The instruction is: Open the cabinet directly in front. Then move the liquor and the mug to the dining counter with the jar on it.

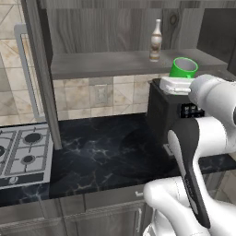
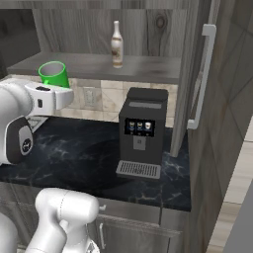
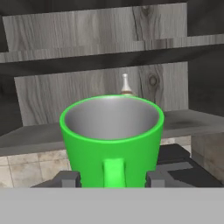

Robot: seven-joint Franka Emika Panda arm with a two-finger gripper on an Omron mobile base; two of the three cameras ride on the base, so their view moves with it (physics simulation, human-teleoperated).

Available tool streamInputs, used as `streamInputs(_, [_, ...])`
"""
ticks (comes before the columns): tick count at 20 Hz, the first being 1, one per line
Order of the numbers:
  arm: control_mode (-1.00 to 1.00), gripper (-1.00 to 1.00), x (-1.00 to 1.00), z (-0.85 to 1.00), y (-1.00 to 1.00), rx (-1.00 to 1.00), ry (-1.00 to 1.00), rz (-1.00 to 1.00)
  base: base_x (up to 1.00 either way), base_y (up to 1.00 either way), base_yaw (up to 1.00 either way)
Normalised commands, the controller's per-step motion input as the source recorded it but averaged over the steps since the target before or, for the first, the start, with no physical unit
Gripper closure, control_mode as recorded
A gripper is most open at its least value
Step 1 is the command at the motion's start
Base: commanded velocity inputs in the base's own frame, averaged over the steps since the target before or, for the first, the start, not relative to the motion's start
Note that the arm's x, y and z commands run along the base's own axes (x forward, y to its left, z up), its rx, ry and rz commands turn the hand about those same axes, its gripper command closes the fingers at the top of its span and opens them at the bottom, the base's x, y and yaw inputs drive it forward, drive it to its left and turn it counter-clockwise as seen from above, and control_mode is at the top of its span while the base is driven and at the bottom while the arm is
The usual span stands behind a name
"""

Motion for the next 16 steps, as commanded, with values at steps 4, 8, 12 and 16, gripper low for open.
streamInputs(4, [-1.00, 1.00, -0.03, 0.00, 0.00, 0.00, -0.03, 0.00, 0.00, 0.00, 0.00])
streamInputs(8, [-1.00, 1.00, 0.00, 0.00, 0.00, 0.00, 0.00, 0.00, 0.00, 0.00, 0.00])
streamInputs(12, [-1.00, 1.00, 0.00, 0.00, 0.00, 0.00, 0.00, 0.00, 0.00, 0.00, 0.00])
streamInputs(16, [-1.00, 1.00, 0.00, 0.00, 0.00, 0.00, 0.00, 0.00, 0.00, 0.00, 0.00])
